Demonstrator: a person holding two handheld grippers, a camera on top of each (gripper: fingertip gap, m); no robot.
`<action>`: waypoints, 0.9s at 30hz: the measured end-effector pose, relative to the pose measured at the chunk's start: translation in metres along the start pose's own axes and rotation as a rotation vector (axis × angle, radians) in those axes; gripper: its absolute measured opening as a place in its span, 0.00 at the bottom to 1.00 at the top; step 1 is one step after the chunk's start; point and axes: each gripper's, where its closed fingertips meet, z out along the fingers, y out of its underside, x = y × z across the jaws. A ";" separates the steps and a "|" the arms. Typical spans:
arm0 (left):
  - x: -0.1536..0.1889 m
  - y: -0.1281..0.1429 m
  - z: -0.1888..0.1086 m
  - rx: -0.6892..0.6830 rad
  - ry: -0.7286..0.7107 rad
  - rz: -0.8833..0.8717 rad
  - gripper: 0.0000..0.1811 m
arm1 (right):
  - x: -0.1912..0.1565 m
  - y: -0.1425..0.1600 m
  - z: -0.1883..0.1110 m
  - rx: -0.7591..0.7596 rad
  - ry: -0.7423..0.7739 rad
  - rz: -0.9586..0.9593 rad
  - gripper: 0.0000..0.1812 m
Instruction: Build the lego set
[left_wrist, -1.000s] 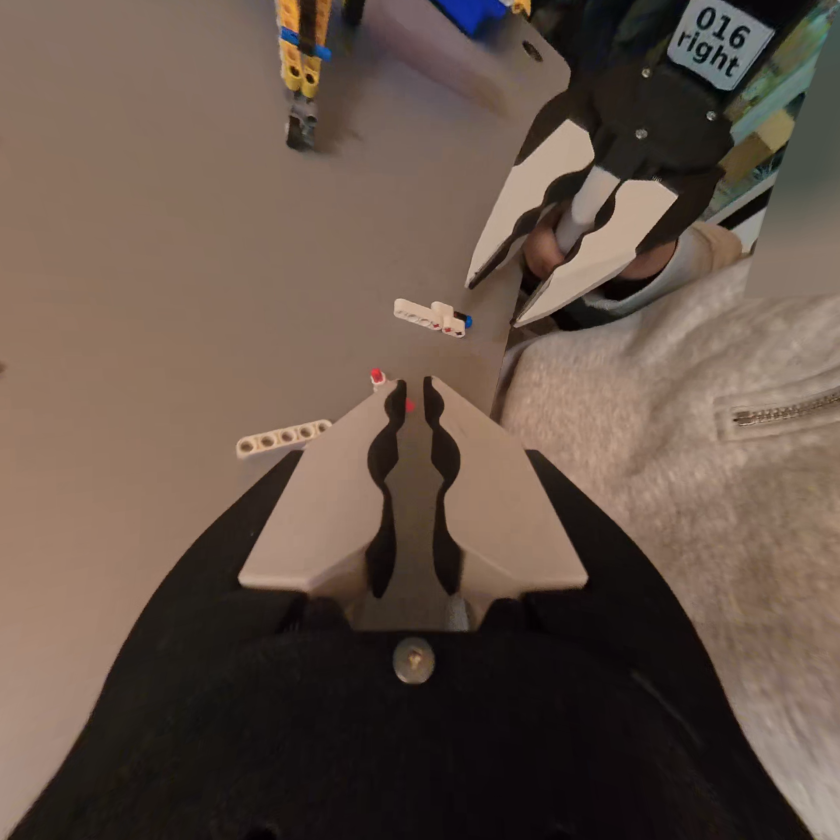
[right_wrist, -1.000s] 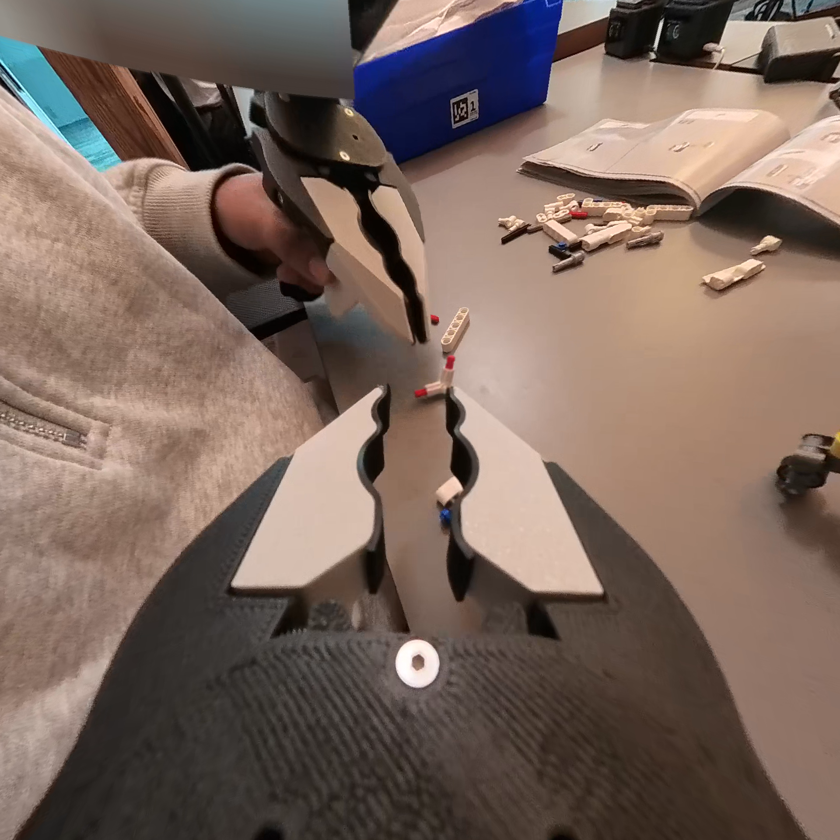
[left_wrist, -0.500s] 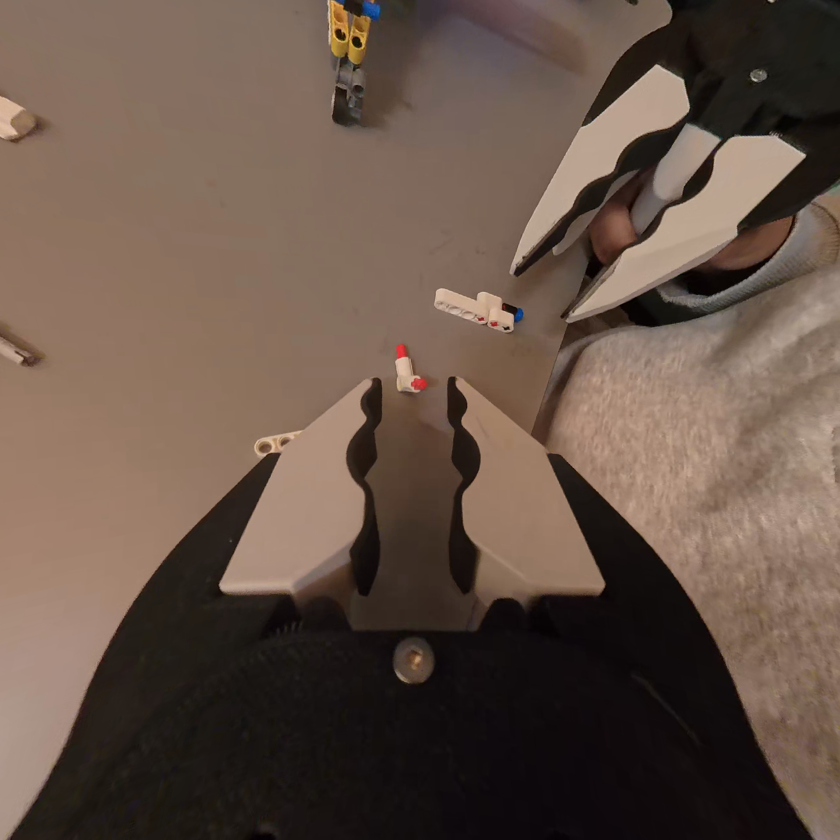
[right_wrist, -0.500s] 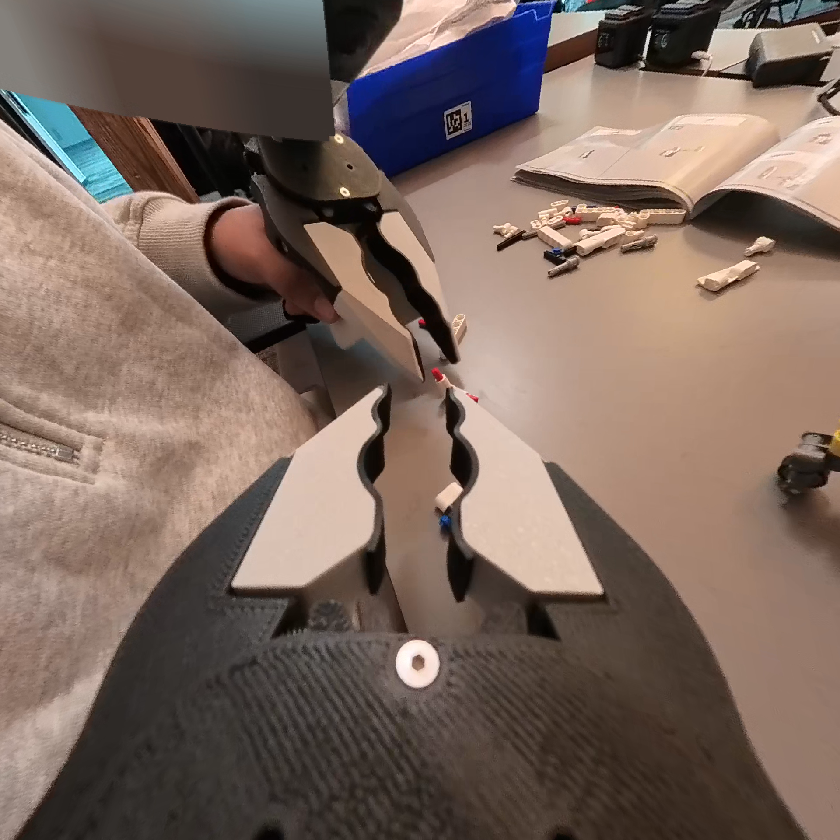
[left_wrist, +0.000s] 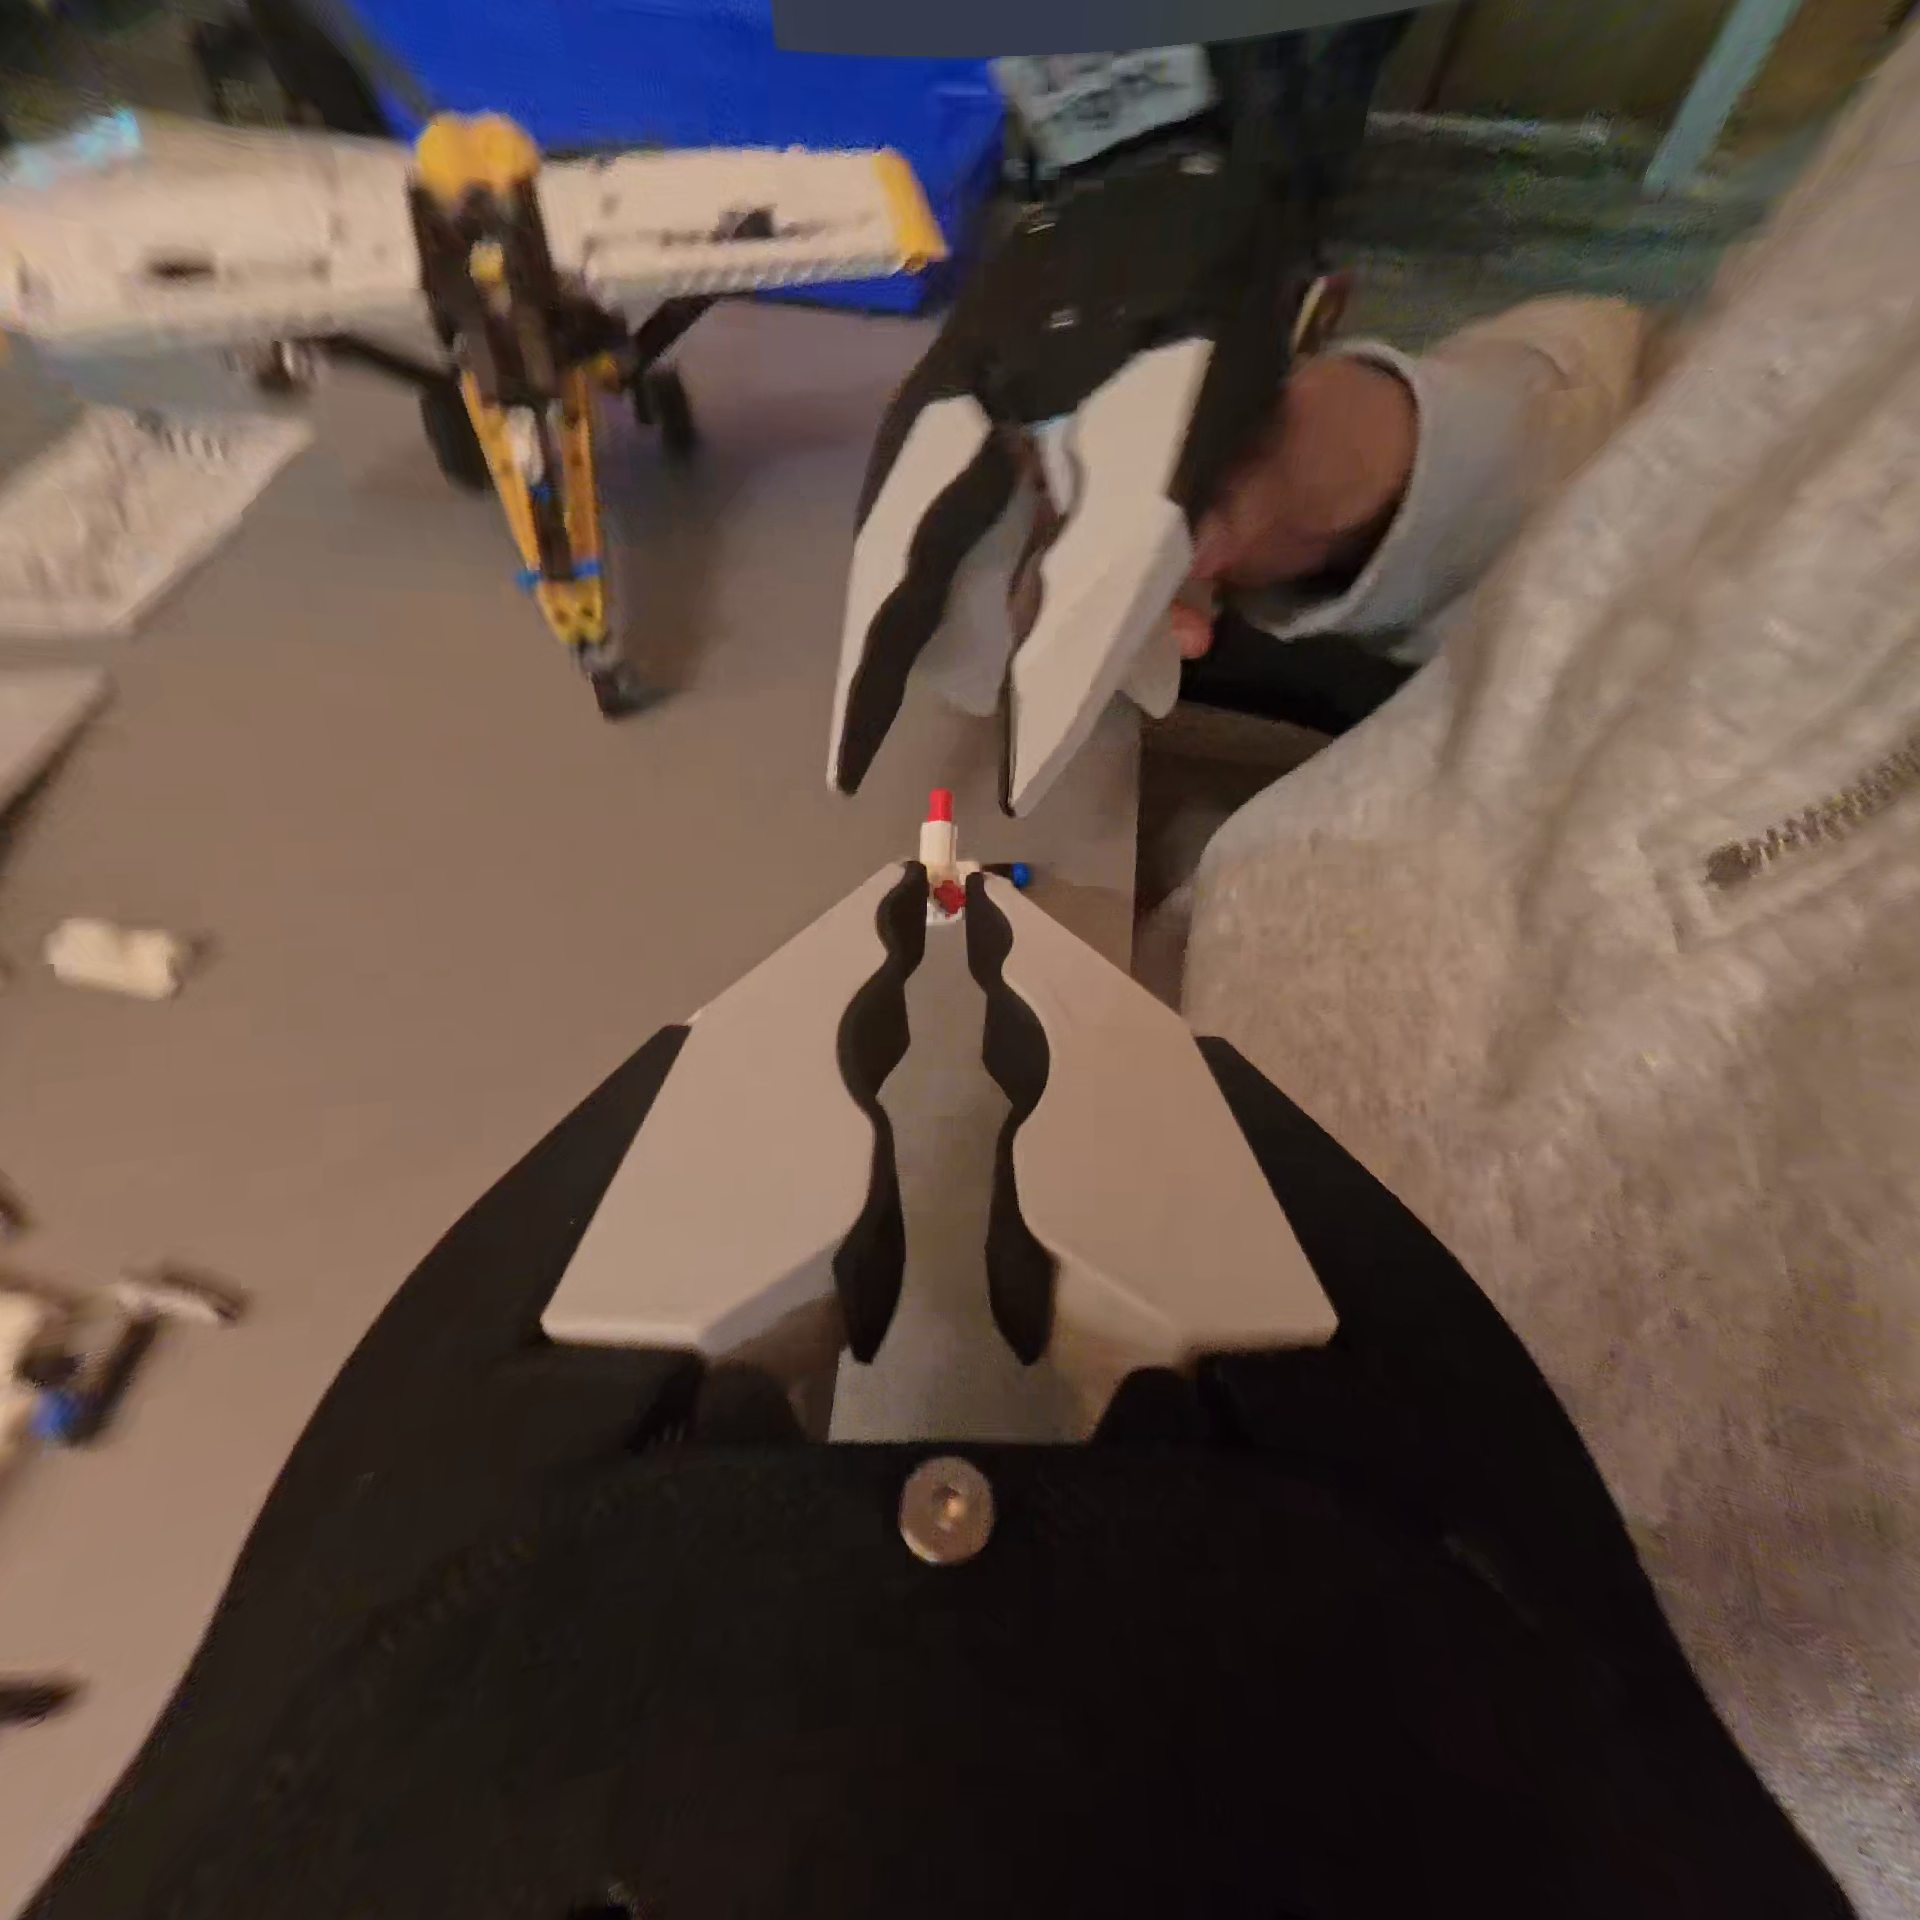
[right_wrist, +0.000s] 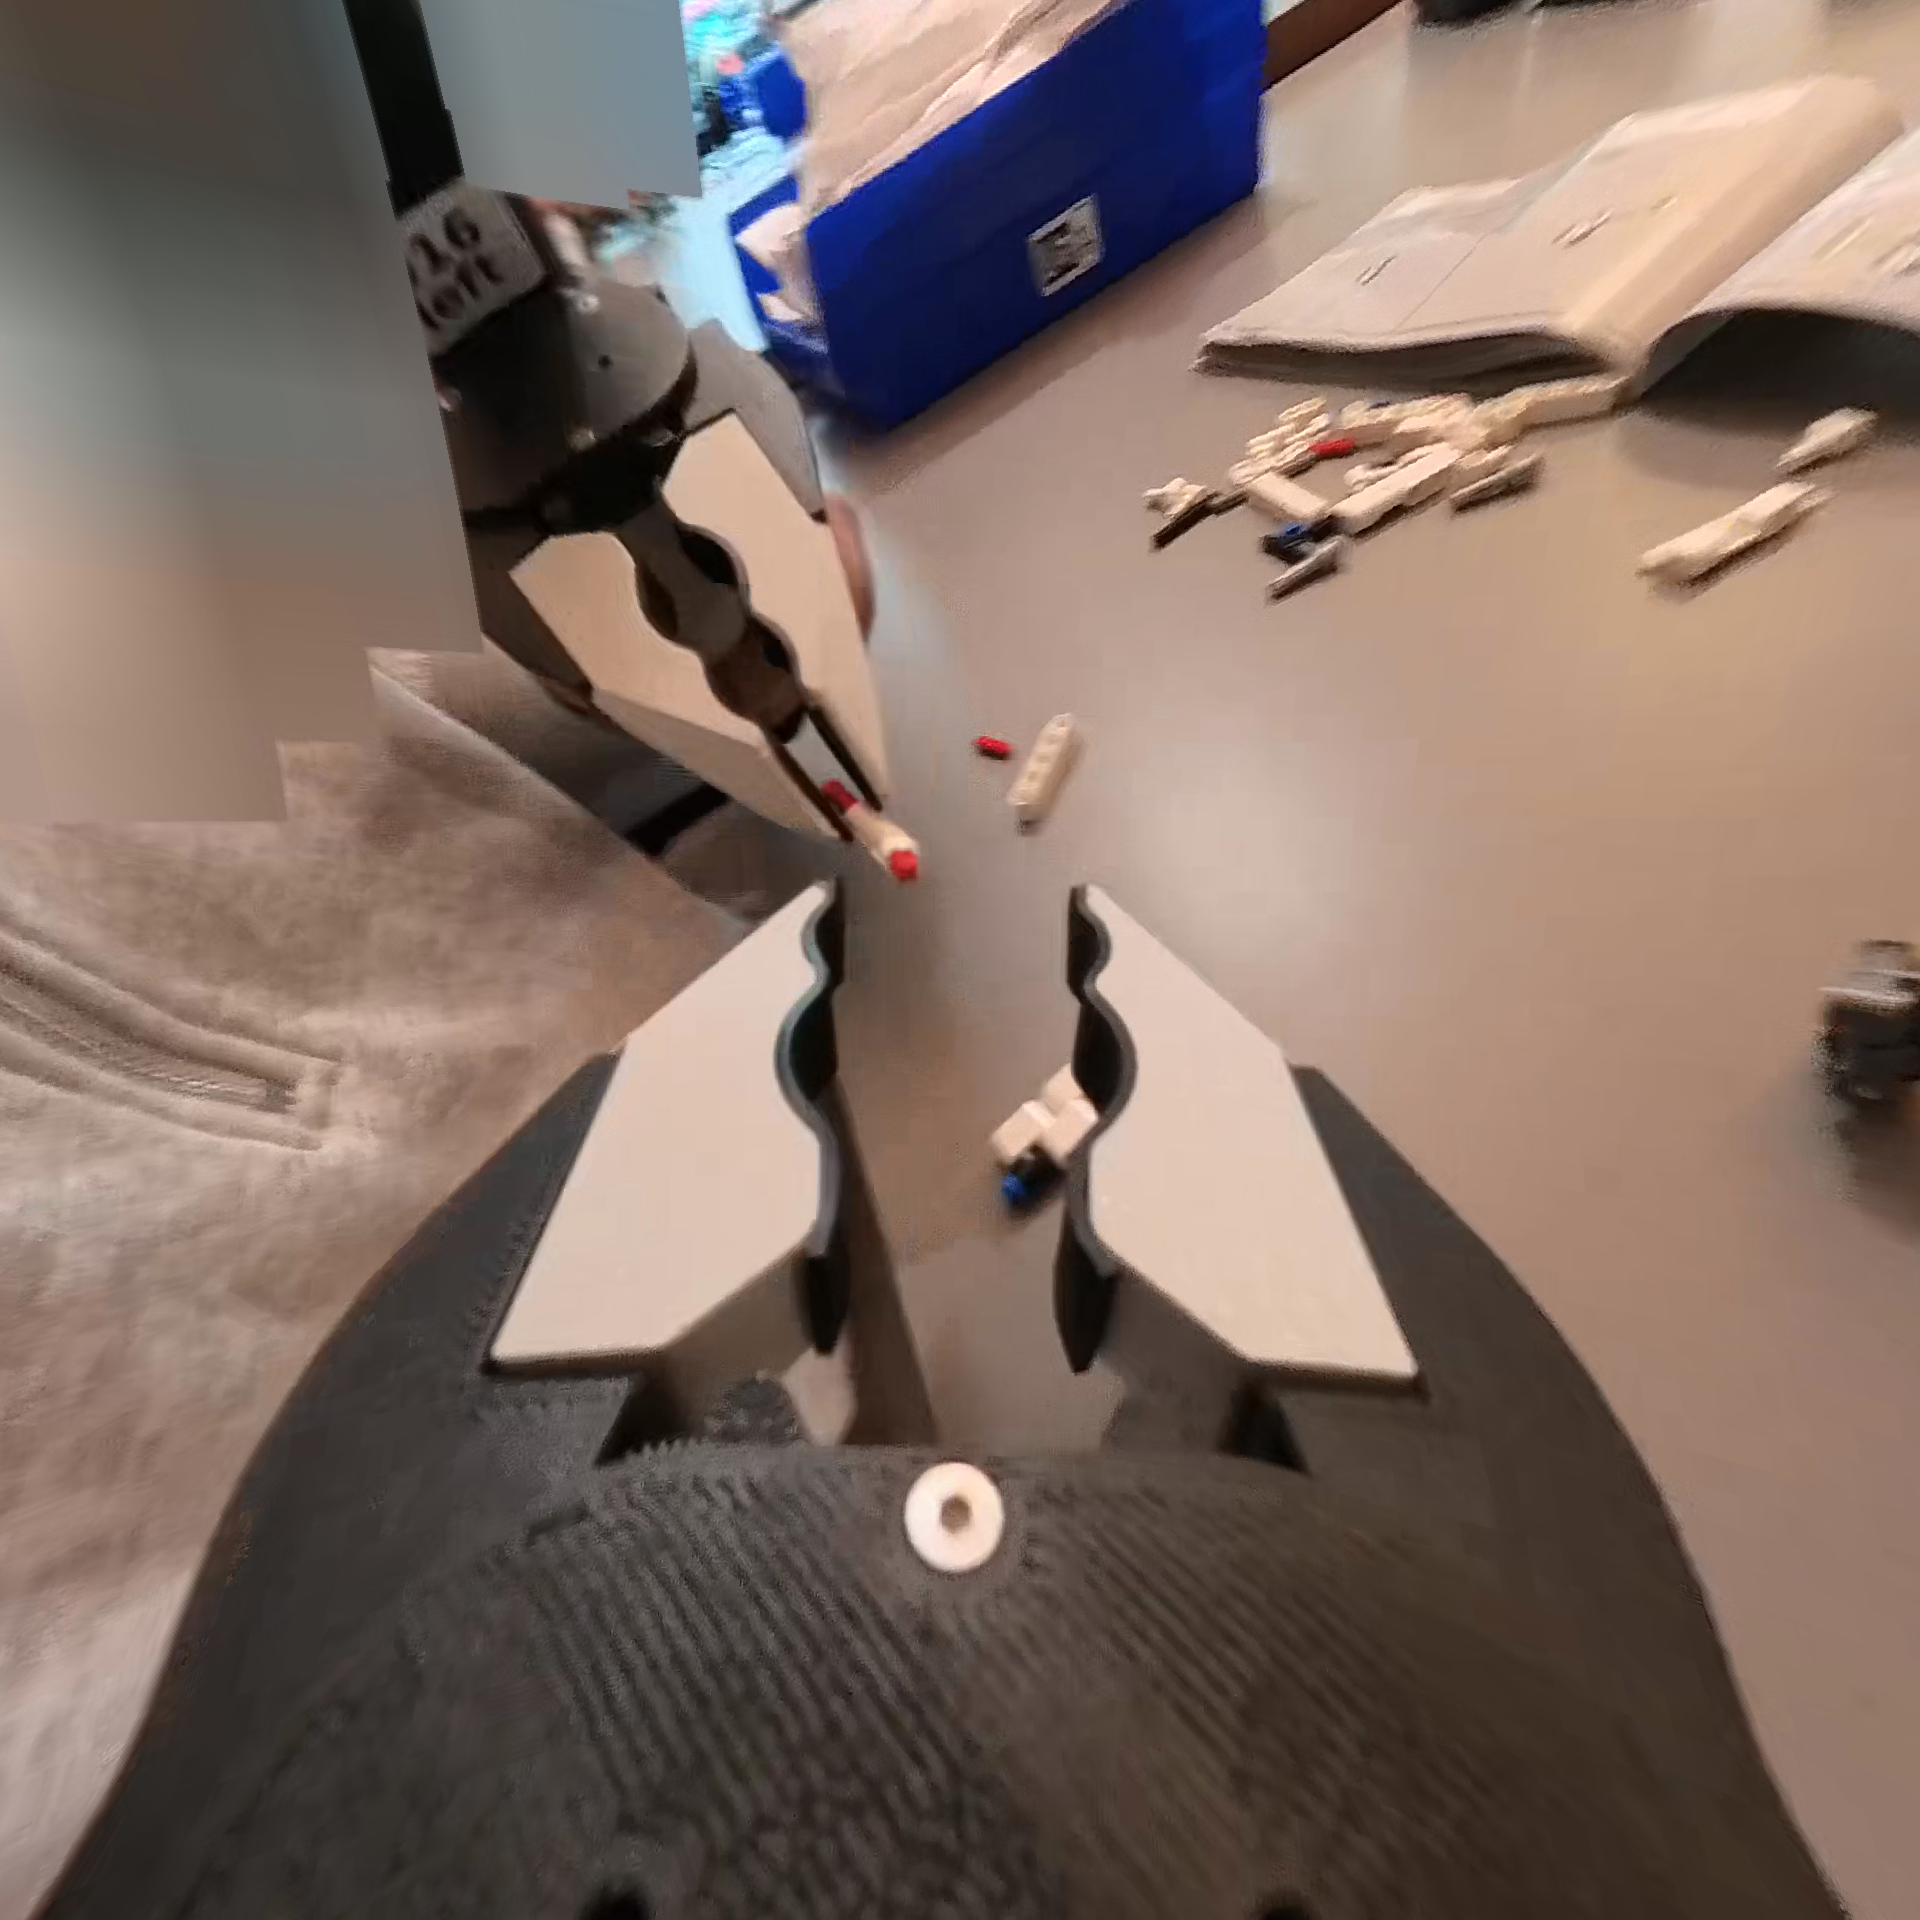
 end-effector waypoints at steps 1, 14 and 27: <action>0.006 -0.003 0.001 0.006 0.007 0.084 0.04 | -0.006 0.000 0.000 -0.010 -0.074 0.051 0.26; 0.022 -0.007 0.011 0.061 0.046 0.285 0.04 | -0.029 0.010 0.000 -0.122 -0.264 0.167 0.05; -0.022 0.032 0.039 -0.175 -0.051 -0.168 0.13 | 0.054 0.040 -0.019 -0.212 0.441 -0.133 0.04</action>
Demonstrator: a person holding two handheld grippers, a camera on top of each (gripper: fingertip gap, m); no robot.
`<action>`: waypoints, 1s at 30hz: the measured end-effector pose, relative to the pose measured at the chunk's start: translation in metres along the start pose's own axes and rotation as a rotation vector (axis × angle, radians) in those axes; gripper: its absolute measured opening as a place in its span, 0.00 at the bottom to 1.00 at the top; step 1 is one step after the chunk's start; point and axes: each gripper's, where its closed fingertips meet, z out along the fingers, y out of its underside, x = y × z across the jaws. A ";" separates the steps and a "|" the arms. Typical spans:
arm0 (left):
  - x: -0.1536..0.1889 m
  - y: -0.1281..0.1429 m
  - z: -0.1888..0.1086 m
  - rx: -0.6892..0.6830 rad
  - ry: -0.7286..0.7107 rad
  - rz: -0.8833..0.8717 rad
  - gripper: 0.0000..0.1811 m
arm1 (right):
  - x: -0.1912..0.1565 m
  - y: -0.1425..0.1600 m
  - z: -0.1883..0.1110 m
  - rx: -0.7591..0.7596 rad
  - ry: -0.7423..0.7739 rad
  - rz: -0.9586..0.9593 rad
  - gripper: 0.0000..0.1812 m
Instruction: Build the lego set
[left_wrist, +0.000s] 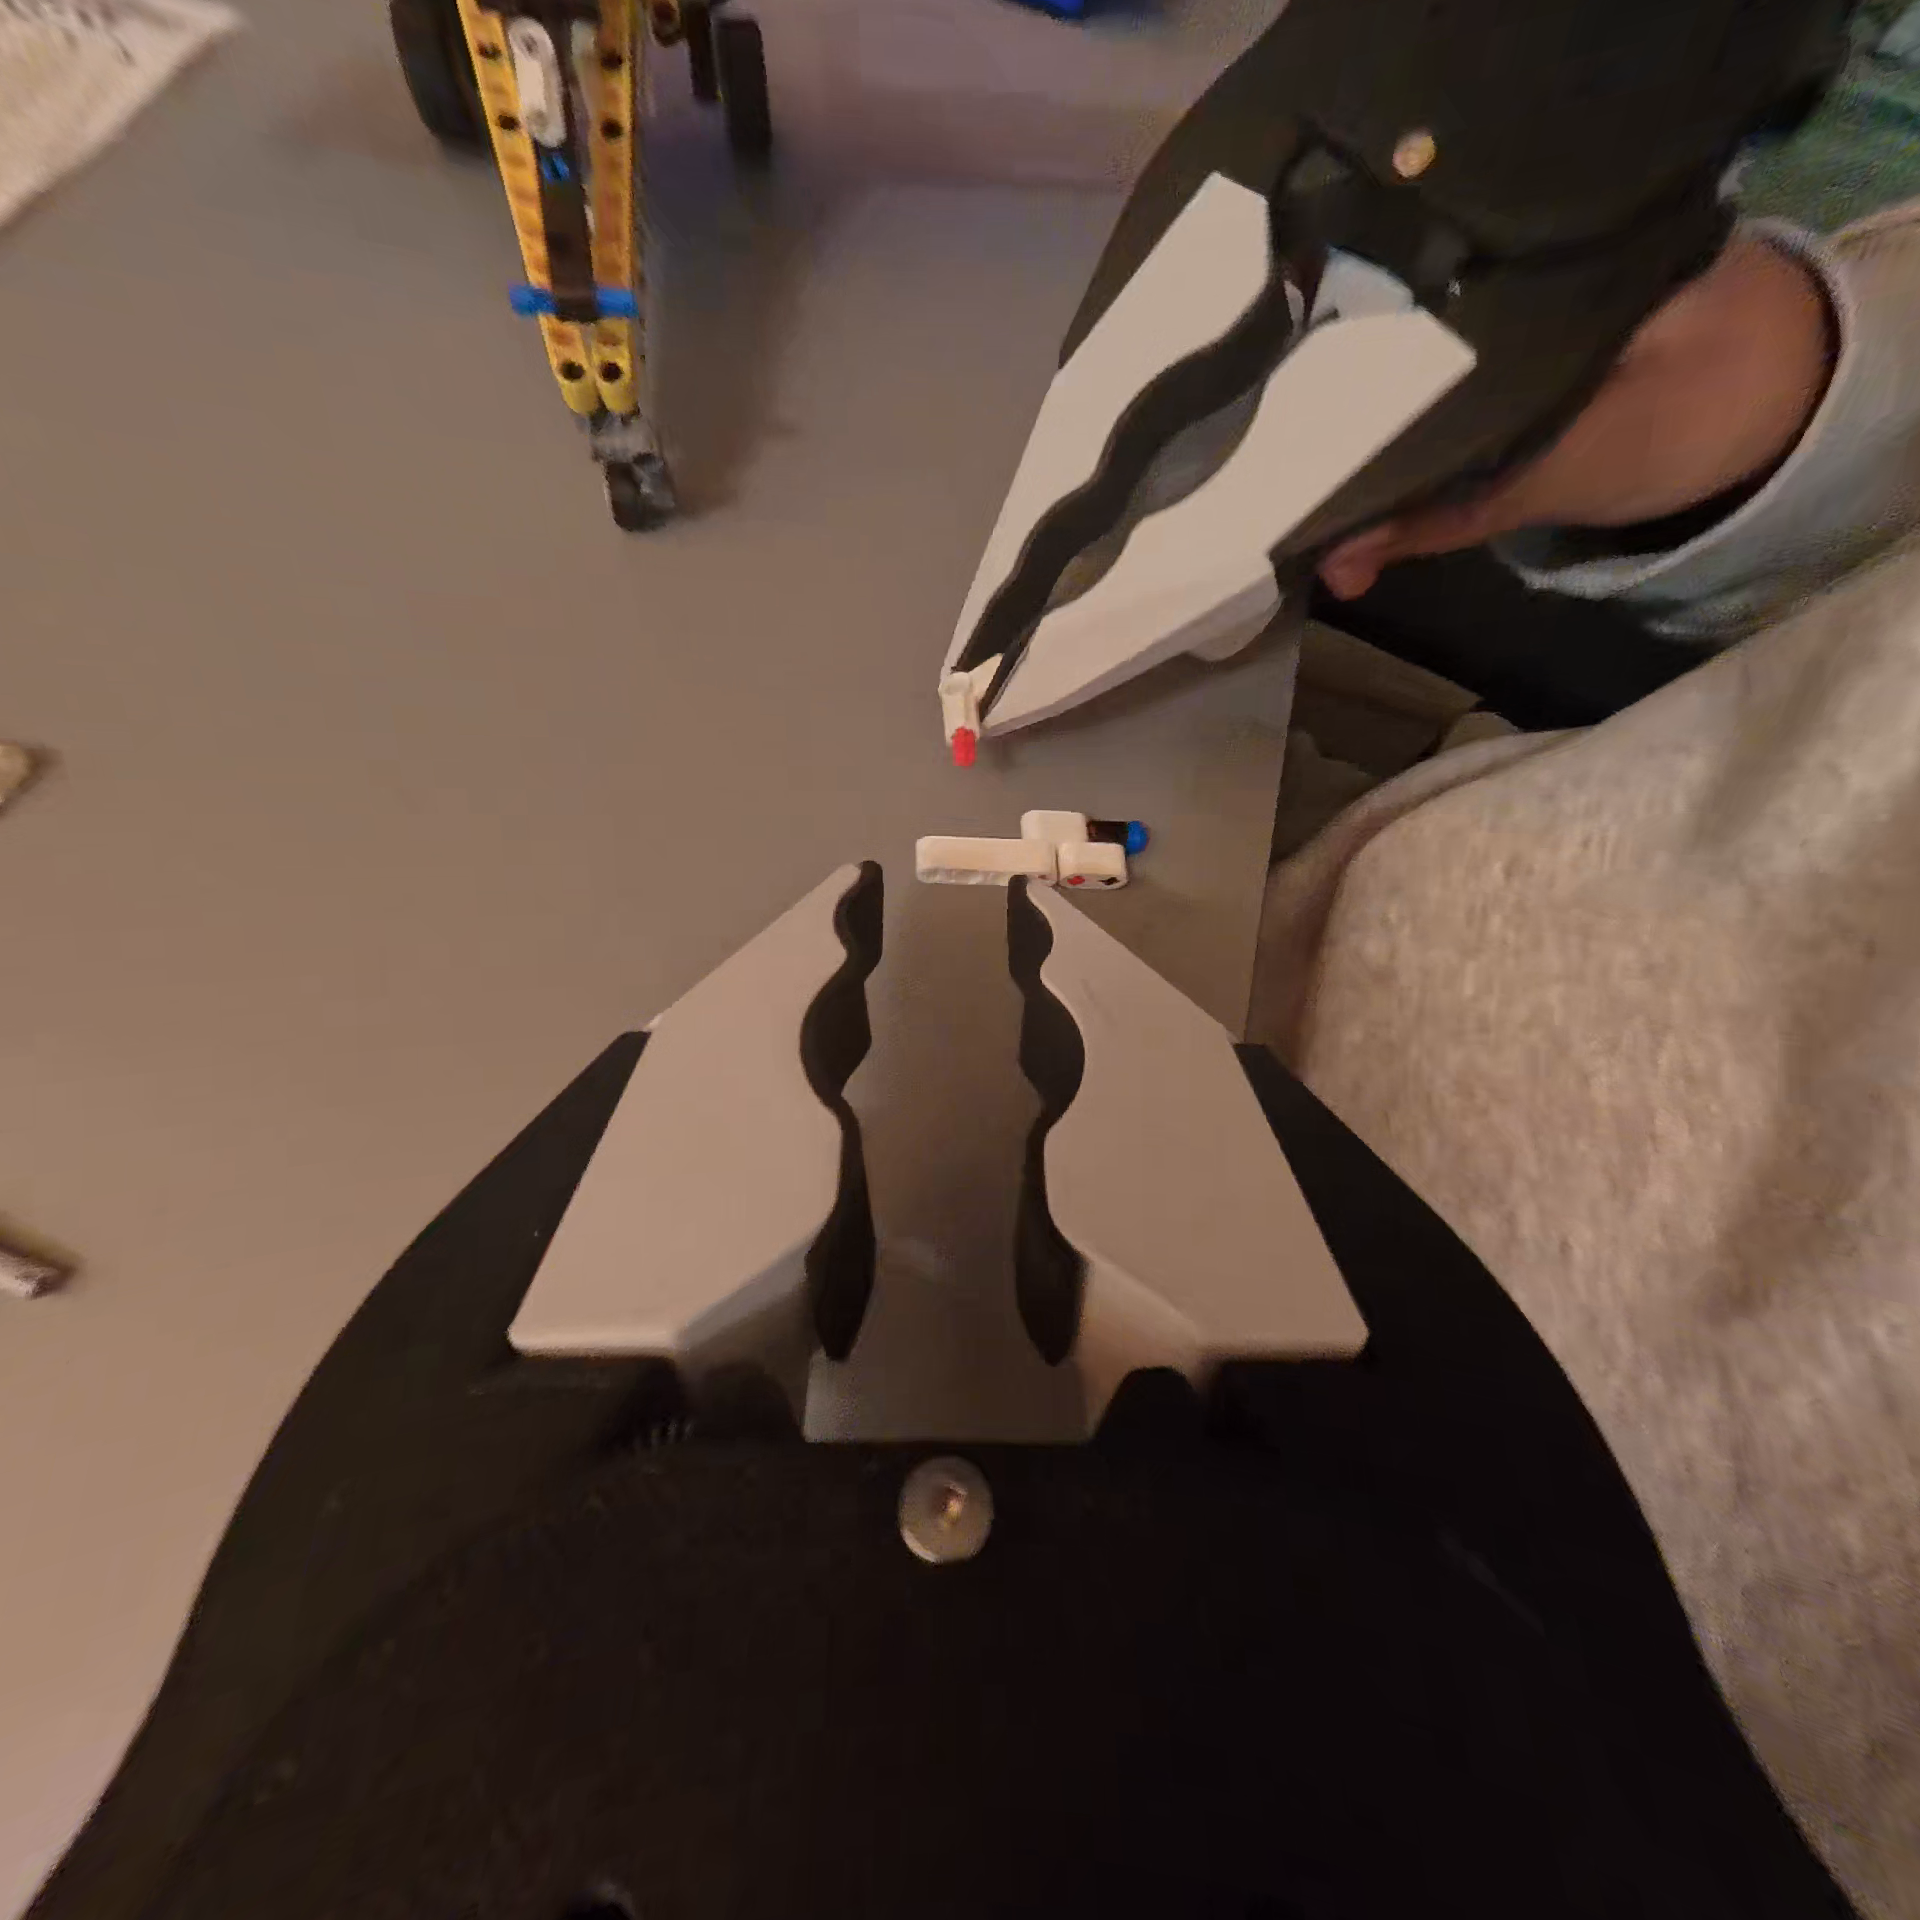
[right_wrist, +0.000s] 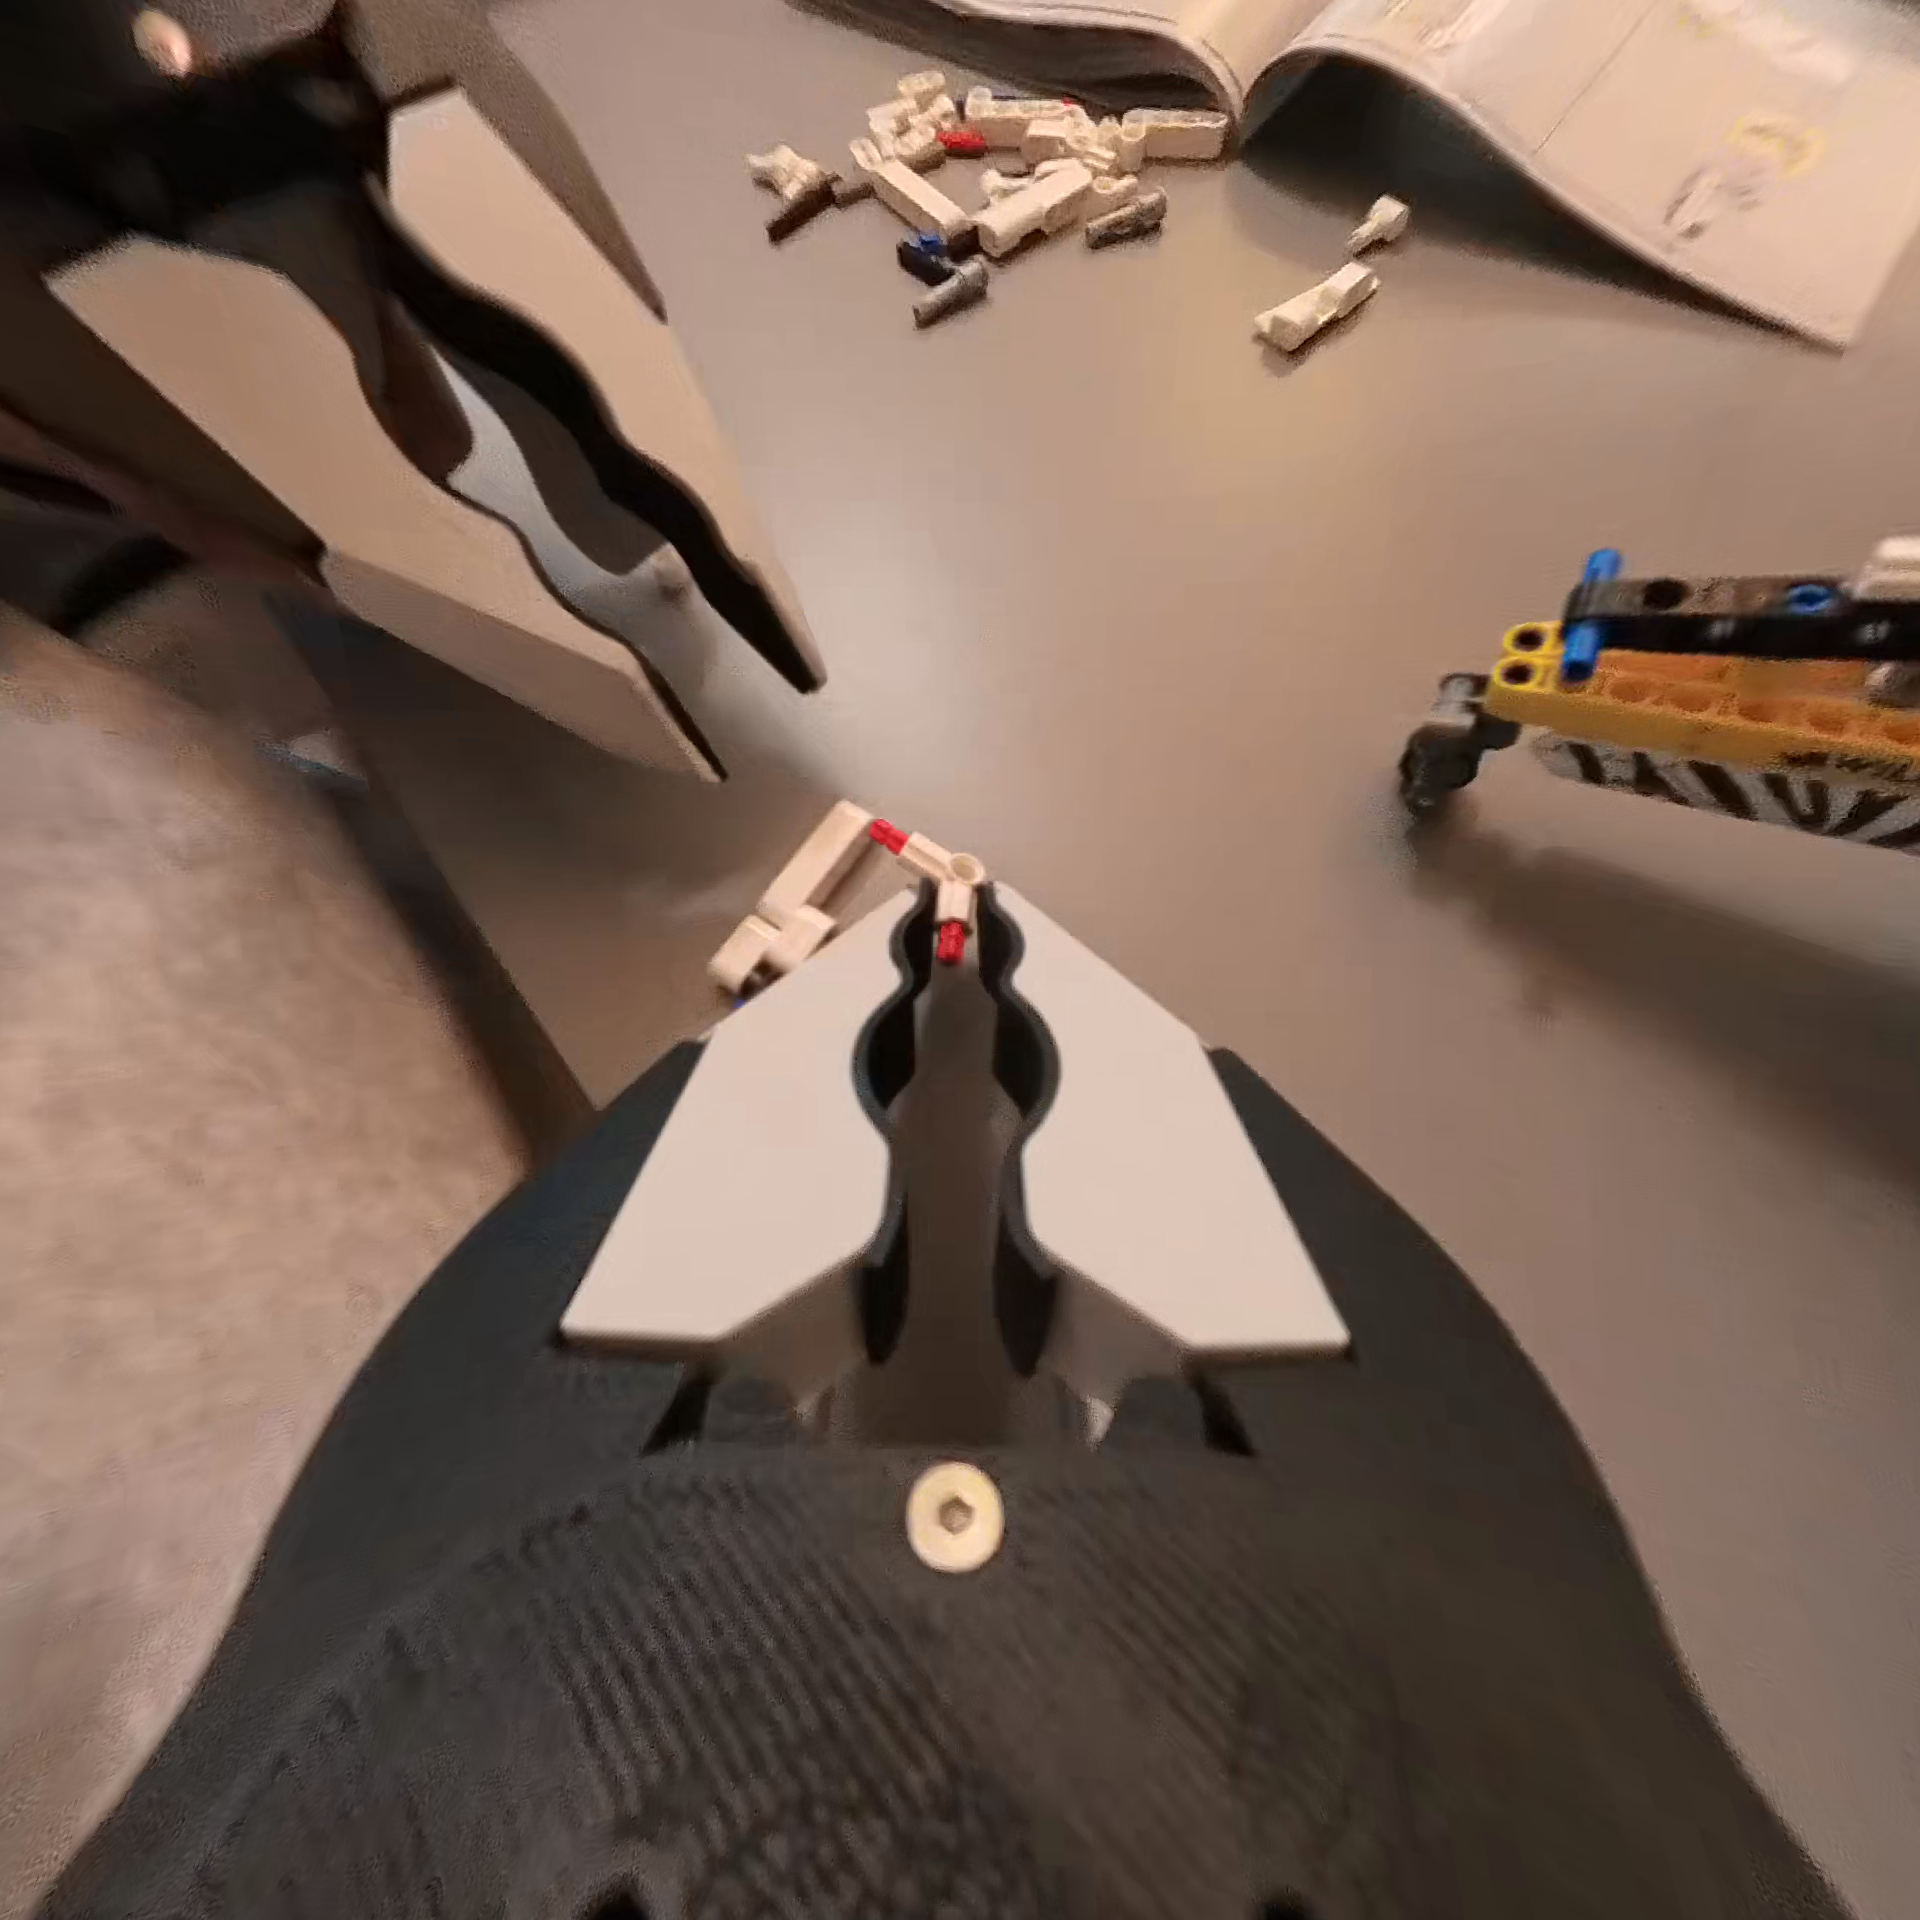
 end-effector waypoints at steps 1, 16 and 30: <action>0.001 0.001 0.004 -0.018 0.021 -0.023 0.13 | 0.001 0.002 0.002 -0.006 0.042 -0.043 0.04; 0.005 0.010 0.022 -0.122 0.089 -0.186 0.09 | -0.002 0.003 0.014 -0.050 0.153 -0.309 0.04; 0.005 0.012 0.023 -0.134 0.095 -0.191 0.05 | -0.006 0.003 0.014 -0.077 0.157 -0.499 0.04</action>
